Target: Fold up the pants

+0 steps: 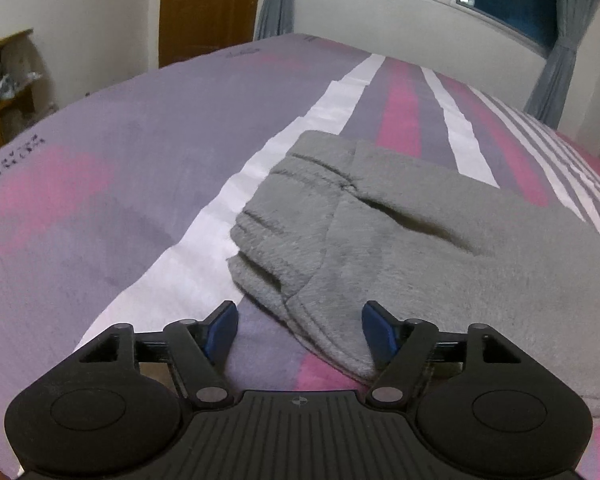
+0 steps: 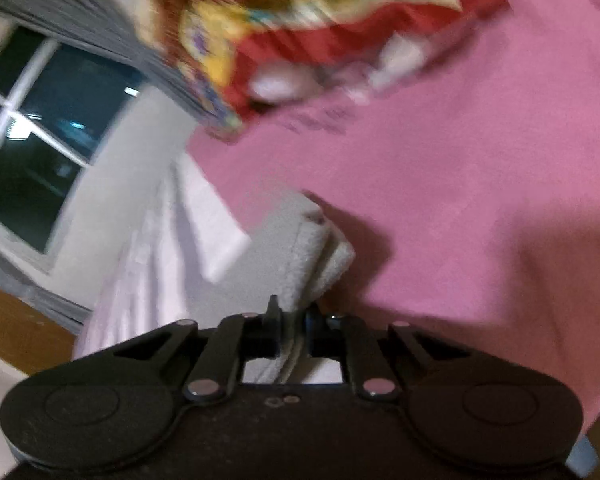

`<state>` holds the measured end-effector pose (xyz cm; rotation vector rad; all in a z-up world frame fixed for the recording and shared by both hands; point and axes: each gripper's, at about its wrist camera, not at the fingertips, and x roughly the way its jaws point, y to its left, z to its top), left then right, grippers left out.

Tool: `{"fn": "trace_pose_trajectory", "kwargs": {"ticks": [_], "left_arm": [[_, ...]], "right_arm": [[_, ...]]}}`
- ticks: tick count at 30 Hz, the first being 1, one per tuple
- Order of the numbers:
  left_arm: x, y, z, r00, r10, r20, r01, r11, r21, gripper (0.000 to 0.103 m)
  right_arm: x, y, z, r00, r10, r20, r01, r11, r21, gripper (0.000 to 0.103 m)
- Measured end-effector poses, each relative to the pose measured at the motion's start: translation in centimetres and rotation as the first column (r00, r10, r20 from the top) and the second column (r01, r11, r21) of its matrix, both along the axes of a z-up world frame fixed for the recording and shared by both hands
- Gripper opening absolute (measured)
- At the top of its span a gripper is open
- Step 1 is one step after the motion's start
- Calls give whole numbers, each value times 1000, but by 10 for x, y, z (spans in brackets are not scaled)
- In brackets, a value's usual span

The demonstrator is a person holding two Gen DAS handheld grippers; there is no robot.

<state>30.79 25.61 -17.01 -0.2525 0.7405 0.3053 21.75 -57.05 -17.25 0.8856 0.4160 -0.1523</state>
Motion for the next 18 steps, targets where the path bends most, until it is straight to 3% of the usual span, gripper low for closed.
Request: {"fn": "trace_pose_trajectory", "kwargs": {"ticks": [1, 3, 4, 9, 14, 18], "left_arm": [[1, 1, 0, 1000, -2, -2, 2, 1000, -1, 71], [3, 0, -1, 1000, -4, -9, 4, 1000, 1, 72], [4, 0, -1, 1000, -3, -12, 3, 1000, 2, 72], [6, 3, -2, 1000, -4, -16, 4, 1000, -5, 73], [9, 5, 0, 1000, 1, -21, -1, 1000, -20, 73], [-4, 11, 15, 1000, 18, 15, -18, 999, -39, 73]], "right_arm": [[0, 0, -2, 1000, -7, -13, 6, 999, -40, 9], [9, -12, -29, 991, -32, -133, 39, 998, 48, 9], [7, -14, -37, 993, -43, -113, 52, 995, 81, 9], [9, -4, -32, 991, -54, -120, 60, 997, 43, 10], [25, 10, -4, 977, -27, -213, 0, 992, -128, 12], [40, 29, 27, 976, -3, -217, -44, 976, -213, 11]]}}
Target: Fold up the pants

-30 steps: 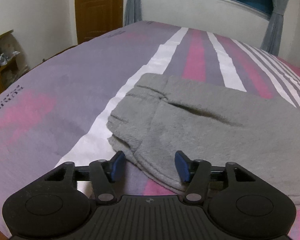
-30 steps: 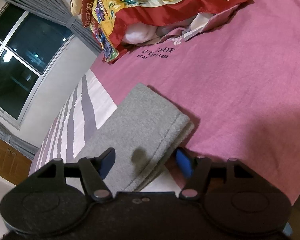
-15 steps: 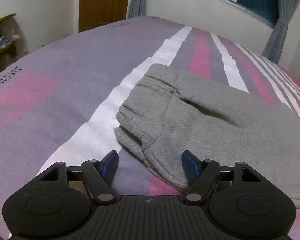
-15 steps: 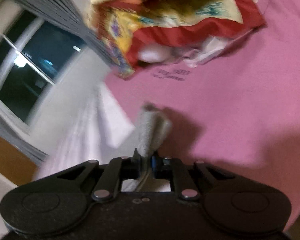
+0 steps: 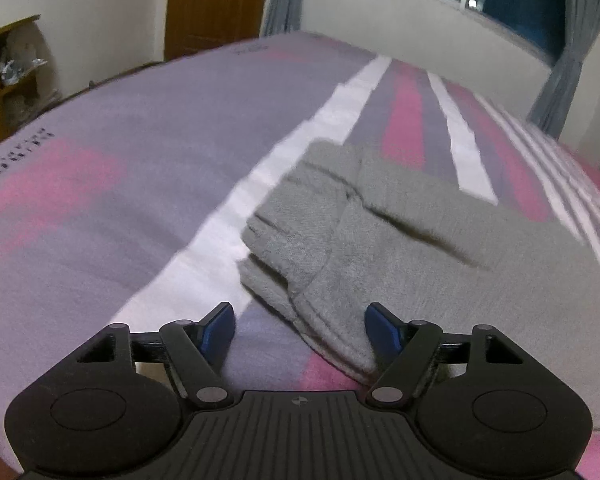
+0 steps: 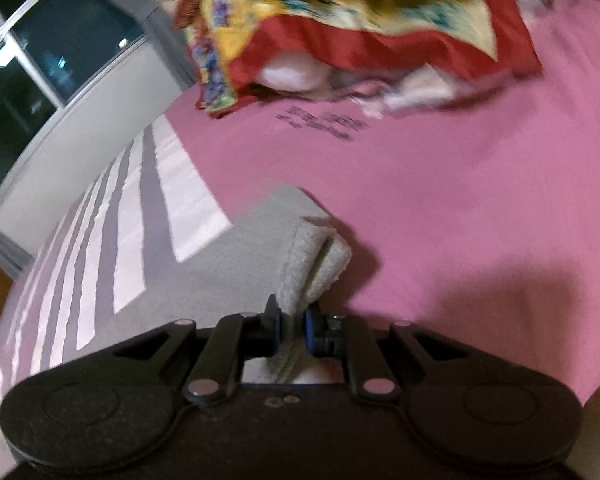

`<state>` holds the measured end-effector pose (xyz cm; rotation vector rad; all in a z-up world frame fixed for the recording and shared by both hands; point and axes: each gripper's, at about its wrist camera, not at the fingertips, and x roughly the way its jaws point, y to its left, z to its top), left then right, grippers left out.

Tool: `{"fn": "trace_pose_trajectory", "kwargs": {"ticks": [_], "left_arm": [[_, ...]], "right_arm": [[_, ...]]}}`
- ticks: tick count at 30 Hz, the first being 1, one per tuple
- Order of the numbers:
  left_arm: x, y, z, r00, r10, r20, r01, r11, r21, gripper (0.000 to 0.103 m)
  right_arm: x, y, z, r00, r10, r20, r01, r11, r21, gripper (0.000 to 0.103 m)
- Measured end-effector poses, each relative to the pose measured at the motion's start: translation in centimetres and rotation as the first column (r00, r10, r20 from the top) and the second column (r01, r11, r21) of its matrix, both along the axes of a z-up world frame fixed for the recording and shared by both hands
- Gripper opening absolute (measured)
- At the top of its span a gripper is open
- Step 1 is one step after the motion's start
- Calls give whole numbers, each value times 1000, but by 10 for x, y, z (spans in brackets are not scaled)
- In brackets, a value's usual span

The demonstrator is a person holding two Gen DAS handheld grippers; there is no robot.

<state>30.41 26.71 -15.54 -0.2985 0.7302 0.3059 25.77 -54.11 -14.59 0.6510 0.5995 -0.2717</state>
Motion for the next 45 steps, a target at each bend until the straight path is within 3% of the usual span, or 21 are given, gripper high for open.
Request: {"fn": "trace_pose_trajectory", "kwargs": {"ticks": [2, 6, 8, 11, 13, 15, 17, 19, 21, 23, 27, 32, 34, 37, 39, 41, 43, 45], "left_arm": [[-14, 4, 7, 999, 0, 32, 0, 1000, -1, 73], [-44, 17, 14, 998, 21, 56, -20, 1000, -18, 73], [-60, 25, 14, 998, 34, 59, -33, 999, -23, 73], [-80, 37, 11, 998, 48, 48, -47, 999, -18, 74], [-96, 49, 5, 997, 71, 26, -70, 997, -14, 74], [-108, 61, 1, 995, 93, 21, -92, 995, -25, 74], [-121, 71, -3, 993, 117, 15, -117, 993, -32, 74], [-131, 79, -7, 991, 131, 9, -130, 991, -36, 74], [-139, 85, -11, 990, 141, 3, -140, 989, -35, 74], [-143, 89, -16, 989, 148, -2, -148, 988, -41, 74], [-141, 91, -24, 989, 148, -8, -148, 988, -52, 74], [-136, 76, -25, 994, 113, 5, -113, 992, -51, 74], [-133, 70, -24, 995, 98, 3, -97, 994, -41, 74], [-131, 63, -23, 997, 80, -3, -80, 996, -26, 74], [-131, 60, -21, 997, 76, -7, -76, 997, -23, 74], [-131, 58, -19, 997, 76, -6, -76, 997, -26, 74], [-131, 55, -14, 998, 70, 2, -70, 997, -27, 74], [-128, 48, -6, 998, 51, 25, -50, 998, -38, 74]], "right_arm": [[10, 14, 17, 999, 26, 46, -27, 999, 23, 11], [43, 80, 57, 977, 181, 116, -175, 983, -56, 11], [60, 121, 72, 950, 279, 138, -266, 958, -106, 11], [83, 196, 85, 880, 452, 149, -425, 887, -181, 11], [93, 247, 85, 819, 556, 138, -524, 825, -213, 11], [100, 297, 75, 738, 666, 114, -635, 741, -217, 11], [98, 339, 58, 638, 769, 44, -733, 624, -271, 11], [87, 377, 37, 533, 843, -73, -804, 479, -351, 11], [69, 397, 20, 480, 862, -162, -819, 374, -434, 12], [54, 406, 13, 456, 868, -199, -818, 321, -477, 12], [48, 404, 17, 431, 877, -211, -817, 280, -503, 12], [41, 408, 19, 374, 890, -262, -817, 182, -547, 12], [37, 413, 16, 356, 893, -276, -824, 161, -544, 12], [39, 416, 8, 357, 892, -277, -835, 172, -522, 13], [38, 418, 2, 355, 893, -278, -849, 184, -495, 20], [35, 420, 1, 329, 909, -257, -879, 195, -435, 41], [31, 410, 9, 287, 948, -140, -911, 225, -345, 69], [27, 396, 17, 308, 950, -52, -911, 278, -306, 47]]}}
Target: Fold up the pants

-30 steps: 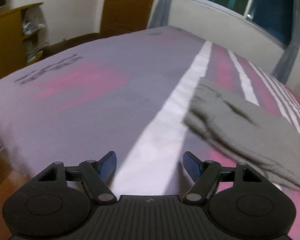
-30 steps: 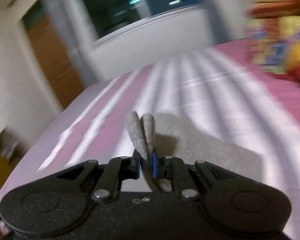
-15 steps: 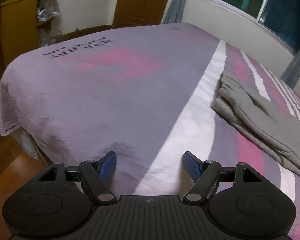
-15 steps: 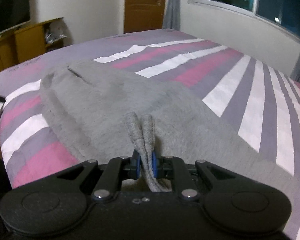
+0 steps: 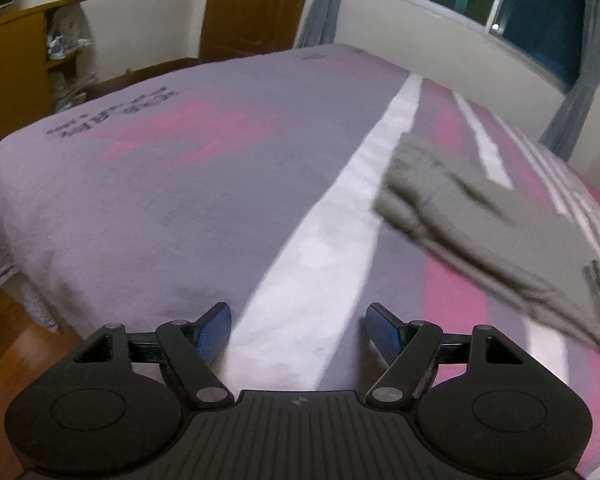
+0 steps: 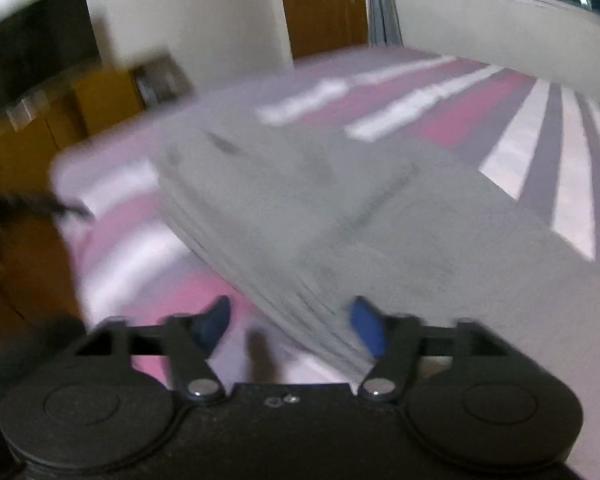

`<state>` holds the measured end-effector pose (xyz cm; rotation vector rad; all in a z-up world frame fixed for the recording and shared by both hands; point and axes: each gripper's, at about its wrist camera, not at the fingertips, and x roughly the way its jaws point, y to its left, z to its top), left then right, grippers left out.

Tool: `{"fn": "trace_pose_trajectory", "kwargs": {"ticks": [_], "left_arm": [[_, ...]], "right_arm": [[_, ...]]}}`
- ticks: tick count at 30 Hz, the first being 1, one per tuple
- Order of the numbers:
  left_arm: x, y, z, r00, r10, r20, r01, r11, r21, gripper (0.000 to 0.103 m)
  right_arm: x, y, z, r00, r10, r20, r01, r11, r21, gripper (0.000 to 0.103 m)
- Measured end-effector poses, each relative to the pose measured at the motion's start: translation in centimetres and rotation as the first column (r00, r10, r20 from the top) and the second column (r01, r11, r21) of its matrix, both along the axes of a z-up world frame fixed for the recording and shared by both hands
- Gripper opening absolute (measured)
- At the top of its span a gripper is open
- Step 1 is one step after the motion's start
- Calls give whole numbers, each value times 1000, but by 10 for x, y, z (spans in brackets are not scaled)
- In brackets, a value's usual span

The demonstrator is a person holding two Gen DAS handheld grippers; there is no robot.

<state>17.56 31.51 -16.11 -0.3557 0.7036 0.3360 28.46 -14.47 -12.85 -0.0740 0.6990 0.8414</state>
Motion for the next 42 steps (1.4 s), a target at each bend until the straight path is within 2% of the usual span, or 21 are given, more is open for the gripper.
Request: {"fn": "trace_pose_trajectory", "kwargs": {"ticks": [1, 2, 6, 9, 11, 12, 13, 14, 17, 20, 25, 29, 30, 32, 34, 36, 37, 38, 39, 40, 42], "left_arm": [[2, -5, 5, 1000, -17, 15, 17, 1000, -4, 74], [7, -12, 11, 999, -36, 29, 37, 999, -5, 73], [34, -55, 36, 981, -166, 100, 171, 984, -46, 73], [65, -101, 48, 944, -292, 151, 311, 942, -126, 73], [86, -128, 48, 916, -354, 189, 394, 883, -254, 60], [99, -142, 43, 899, -386, 205, 437, 824, -362, 40], [115, -160, 35, 886, -421, 193, 461, 762, -455, 33], [126, -175, 30, 879, -448, 164, 468, 739, -484, 33], [153, -218, 11, 861, -508, 30, 461, 755, -465, 33], [162, -235, 0, 859, -512, 4, 449, 750, -485, 38], [179, -242, -13, 855, -517, 40, 441, 685, -580, 38], [176, -248, -29, 855, -507, 108, 439, 597, -672, 32], [172, -251, -27, 848, -512, 139, 464, 589, -661, 11], [161, -253, -21, 833, -522, 182, 506, 587, -632, 11], [155, -252, -15, 826, -532, 188, 526, 606, -596, 11], [148, -245, -14, 851, -490, 188, 499, 644, -580, 13], [146, -236, -14, 862, -468, 195, 484, 646, -590, 24], [142, -228, -15, 870, -446, 211, 475, 641, -603, 38], [137, -221, -16, 880, -413, 235, 465, 640, -612, 71], [135, -218, -16, 884, -395, 251, 461, 644, -610, 81], [137, -213, -17, 883, -384, 270, 464, 624, -630, 80]], "right_arm": [[0, -8, 2, 999, -36, -12, 36, 999, 19, 29], [-2, -19, 4, 997, -79, -12, 80, 996, 44, 23], [-18, -72, 9, 959, -282, 37, 277, 955, 103, 22], [-30, -122, 5, 889, -457, 25, 450, 882, 141, 23], [-34, -150, -1, 834, -552, 4, 545, 825, 147, 23], [-36, -163, -5, 805, -593, -11, 588, 795, 149, 23], [-39, -172, -7, 786, -618, -19, 613, 775, 150, 23], [-42, -180, -11, 773, -634, -29, 630, 761, 154, 23], [-45, -190, -20, 758, -651, -47, 649, 745, 153, 24], [-48, -197, -22, 746, -662, -68, 662, 728, 179, 26], [-44, -197, -30, 739, -667, -95, 673, 724, 152, 29], [-39, -199, -35, 734, -668, -119, 679, 722, 134, 29], [-38, -200, -37, 734, -668, -126, 679, 722, 133, 29], [-36, -202, -38, 732, -667, -139, 681, 720, 133, 30], [-36, -203, -39, 731, -666, -146, 682, 719, 135, 30], [-36, -203, -39, 732, -665, -146, 681, 720, 136, 30], [-36, -203, -39, 731, -667, -145, 682, 719, 134, 30], [-36, -203, -40, 731, -667, -144, 683, 719, 131, 31], [-36, -202, -39, 731, -668, -141, 682, 720, 128, 31], [-37, -202, -39, 731, -668, -139, 682, 720, 126, 31], [-37, -202, -39, 731, -669, -137, 682, 721, 123, 31]]}}
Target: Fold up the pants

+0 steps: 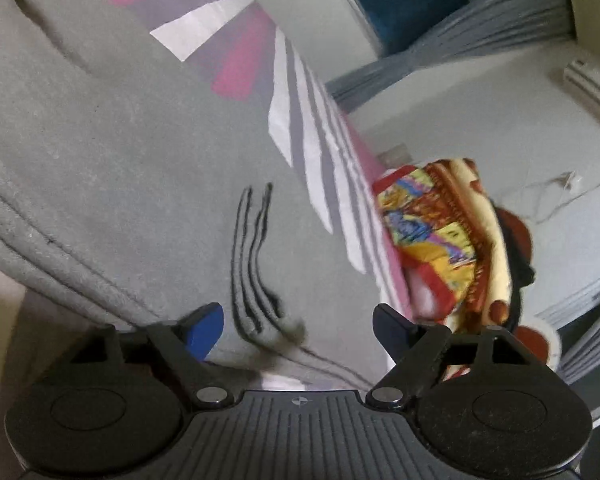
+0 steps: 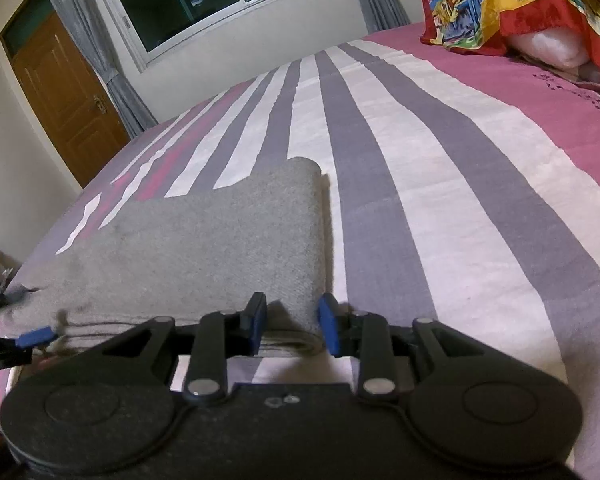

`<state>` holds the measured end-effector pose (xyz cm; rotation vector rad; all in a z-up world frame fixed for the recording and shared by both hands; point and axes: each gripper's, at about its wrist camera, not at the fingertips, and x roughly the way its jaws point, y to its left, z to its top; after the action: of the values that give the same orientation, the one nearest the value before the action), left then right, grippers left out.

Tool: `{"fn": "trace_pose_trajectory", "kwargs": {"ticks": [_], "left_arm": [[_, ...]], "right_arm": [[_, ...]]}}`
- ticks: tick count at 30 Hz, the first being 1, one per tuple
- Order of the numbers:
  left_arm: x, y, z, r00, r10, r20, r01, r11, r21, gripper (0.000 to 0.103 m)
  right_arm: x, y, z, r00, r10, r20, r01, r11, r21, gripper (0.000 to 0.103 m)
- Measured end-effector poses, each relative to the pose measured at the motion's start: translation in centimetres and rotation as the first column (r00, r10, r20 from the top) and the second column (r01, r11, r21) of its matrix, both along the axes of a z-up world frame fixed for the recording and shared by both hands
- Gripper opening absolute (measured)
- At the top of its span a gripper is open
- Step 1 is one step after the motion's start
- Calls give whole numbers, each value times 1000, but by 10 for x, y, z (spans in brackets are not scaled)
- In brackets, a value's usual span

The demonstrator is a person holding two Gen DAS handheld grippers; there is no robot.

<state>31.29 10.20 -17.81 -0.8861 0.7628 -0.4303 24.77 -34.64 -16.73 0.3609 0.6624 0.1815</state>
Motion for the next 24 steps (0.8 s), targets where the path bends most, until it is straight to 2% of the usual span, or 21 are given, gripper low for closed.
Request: {"fn": "trace_pose_trajectory", "kwargs": {"ticks": [2, 6, 7, 8, 9, 10, 11, 13, 14, 16, 18, 19, 22, 24], "left_arm": [[9, -1, -2, 1000, -4, -17, 4, 1000, -13, 80], [35, -21, -13, 993, -47, -108, 49, 999, 12, 79], [40, -25, -16, 991, -59, -120, 62, 998, 24, 67], [43, -28, -17, 989, -68, -131, 75, 996, 47, 47], [47, -33, -19, 985, -89, -147, 100, 993, 69, 17], [45, -37, -18, 988, -83, -127, 94, 992, 83, 17], [37, -40, -11, 995, -86, -44, 91, 990, 112, 16], [22, -40, -2, 995, -90, 41, 85, 990, 114, 16], [16, -37, -4, 995, -92, 40, 87, 989, 121, 16], [18, -37, -15, 995, -101, -18, 103, 976, 190, 17], [18, -34, -25, 995, -101, -22, 103, 977, 187, 20], [19, -34, -22, 995, -98, -20, 100, 977, 188, 20], [18, -37, -5, 993, -116, 32, 103, 959, 264, 28], [26, -37, 1, 991, -130, 34, 113, 944, 311, 29]], "right_arm": [[1, 1, 0, 1000, -3, -4, 3, 1000, 1, 32], [3, 2, 0, 1000, -4, -5, 4, 1000, -10, 32], [2, 3, 0, 1000, -4, -5, 4, 1000, -15, 33], [3, 3, 0, 1000, -4, -5, 4, 1000, -19, 33], [3, 4, 0, 1000, -5, -7, 5, 1000, -24, 33], [3, 5, 0, 1000, -7, -10, 6, 1000, -27, 34], [3, 5, 0, 1000, -7, -11, 7, 1000, -27, 34], [2, 5, 1, 1000, -7, -9, 6, 1000, -31, 34], [2, 6, 1, 1000, -2, -6, 1, 999, -36, 34], [2, 9, 2, 1000, 17, -5, -17, 998, -55, 36], [6, 14, 1, 999, 29, -19, -31, 997, -74, 36], [8, 16, 0, 999, 29, -28, -32, 996, -84, 37], [6, 13, 3, 1000, 20, -13, -21, 997, -80, 36], [10, 14, 1, 999, 18, -33, -21, 995, -101, 37]]}}
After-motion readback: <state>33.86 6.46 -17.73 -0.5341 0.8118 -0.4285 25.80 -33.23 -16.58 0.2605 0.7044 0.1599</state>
